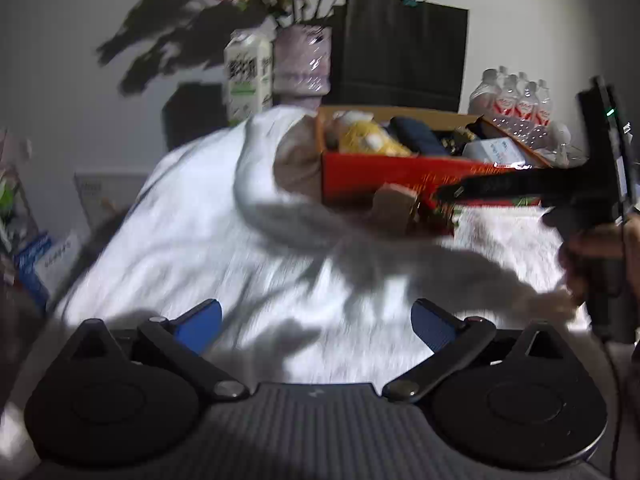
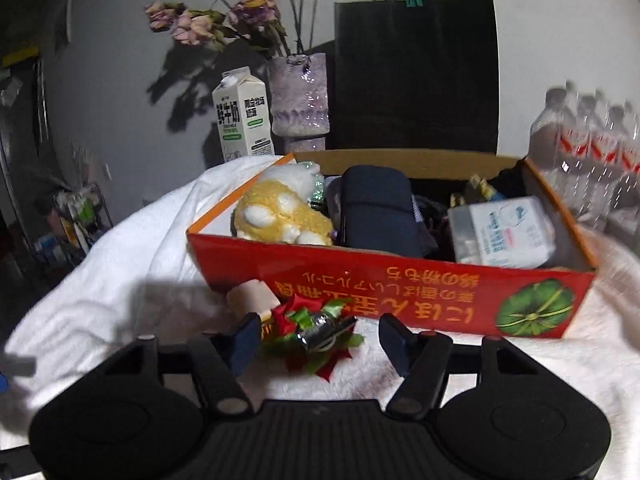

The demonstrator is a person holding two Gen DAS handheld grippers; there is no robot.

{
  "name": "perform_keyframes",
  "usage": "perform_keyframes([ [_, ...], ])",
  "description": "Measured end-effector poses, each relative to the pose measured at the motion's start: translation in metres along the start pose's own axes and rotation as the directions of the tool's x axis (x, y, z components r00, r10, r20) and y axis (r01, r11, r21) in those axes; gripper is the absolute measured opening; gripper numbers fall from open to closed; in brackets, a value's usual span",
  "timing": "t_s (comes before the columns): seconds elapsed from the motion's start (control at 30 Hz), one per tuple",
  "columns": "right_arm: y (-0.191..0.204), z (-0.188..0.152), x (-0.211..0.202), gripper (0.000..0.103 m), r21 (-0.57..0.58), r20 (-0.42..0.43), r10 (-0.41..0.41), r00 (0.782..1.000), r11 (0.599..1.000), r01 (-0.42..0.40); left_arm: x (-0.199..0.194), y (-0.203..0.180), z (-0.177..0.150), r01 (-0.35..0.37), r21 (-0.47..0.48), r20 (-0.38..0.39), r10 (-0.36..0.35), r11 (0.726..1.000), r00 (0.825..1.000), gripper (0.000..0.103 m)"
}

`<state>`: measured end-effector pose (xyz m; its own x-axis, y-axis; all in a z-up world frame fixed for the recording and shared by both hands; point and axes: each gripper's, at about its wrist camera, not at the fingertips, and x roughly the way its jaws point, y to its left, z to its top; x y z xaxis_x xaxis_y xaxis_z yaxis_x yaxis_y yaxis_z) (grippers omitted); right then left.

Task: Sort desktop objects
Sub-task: 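Grasp the red-green ribbon bow with the right tool while the left tool grasps the cream cube box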

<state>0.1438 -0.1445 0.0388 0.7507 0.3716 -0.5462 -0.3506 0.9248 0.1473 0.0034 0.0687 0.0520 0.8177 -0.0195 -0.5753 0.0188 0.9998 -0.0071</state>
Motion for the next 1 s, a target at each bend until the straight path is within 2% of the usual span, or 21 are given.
perform_keyframes([
  [0.07, -0.005, -0.002, 0.016, 0.060, 0.034, -0.031, 0.035, 0.999, 0.999, -0.034, 0.011, -0.007, 0.012, 0.003, 0.023, 0.003, -0.004, 1.000, 1.000, 0.103],
  [0.1, -0.006, -0.006, 0.022, 0.040, 0.034, -0.042, 0.034, 0.999, 0.999, -0.033, 0.019, -0.011, 0.018, 0.010, 0.036, 0.000, -0.010, 0.999, 1.000, 0.103],
  [0.13, -0.006, -0.010, 0.027, 0.032, 0.028, -0.047, 0.034, 0.998, 0.999, -0.033, 0.027, -0.015, 0.025, 0.015, 0.052, -0.005, -0.014, 0.999, 1.000, 0.103],
  [0.23, -0.011, -0.012, 0.015, 0.030, 0.039, -0.050, 0.048, 0.998, 0.998, -0.046, 0.047, -0.031, 0.047, 0.022, 0.107, 0.013, -0.023, 0.994, 1.000, 0.103],
  [0.33, -0.023, -0.010, -0.022, 0.030, 0.018, 0.056, 0.024, 0.998, 1.000, -0.025, 0.071, -0.047, 0.067, 0.058, 0.151, 0.028, -0.063, 0.987, 0.998, 0.103],
  [0.4, -0.039, -0.012, -0.035, 0.030, 0.077, 0.082, 0.038, 0.996, 0.996, -0.044, 0.091, -0.059, 0.075, 0.072, 0.179, 0.032, -0.079, 0.981, 0.996, 0.103],
  [0.53, -0.064, -0.021, -0.031, 0.031, 0.150, 0.044, -0.033, 0.998, 0.988, 0.027, 0.125, -0.075, 0.075, 0.099, 0.249, 0.020, -0.107, 0.963, 0.994, 0.102],
  [0.63, -0.071, -0.021, -0.030, 0.031, 0.183, 0.048, -0.032, 0.998, 0.983, 0.023, 0.141, -0.079, 0.069, 0.131, 0.260, -0.012, -0.132, 0.957, 0.991, 0.097],
  [0.7, -0.070, -0.021, -0.032, 0.031, 0.187, 0.054, -0.026, 0.998, 0.982, 0.016, 0.149, -0.081, 0.065, 0.135, 0.270, -0.029, -0.132, 0.953, 0.991, 0.091],
  [0.8, -0.066, -0.019, -0.033, 0.032, 0.165, 0.059, -0.018, 0.998, 0.986, 0.008, 0.155, -0.079, 0.063, 0.147, 0.269, -0.037, -0.142, 0.952, 0.989, 0.071],
  [0.83, -0.064, -0.019, -0.032, 0.032, 0.159, 0.057, -0.015, 0.998, 0.987, 0.006, 0.157, -0.078, 0.062, 0.151, 0.258, -0.039, -0.146, 0.954, 0.989, 0.061],
  [0.9, -0.060, -0.019, -0.032, 0.032, 0.145, 0.051, -0.019, 0.999, 0.989, 0.011, 0.162, -0.078, 0.062, 0.135, 0.248, -0.043, -0.129, 0.959, 0.991, 0.051],
  [1.0, -0.056, -0.020, -0.030, 0.032, 0.129, 0.042, -0.016, 0.999, 0.992, 0.011, 0.163, -0.075, 0.062, 0.148, 0.235, -0.042, -0.142, 0.961, 0.989, 0.050],
])
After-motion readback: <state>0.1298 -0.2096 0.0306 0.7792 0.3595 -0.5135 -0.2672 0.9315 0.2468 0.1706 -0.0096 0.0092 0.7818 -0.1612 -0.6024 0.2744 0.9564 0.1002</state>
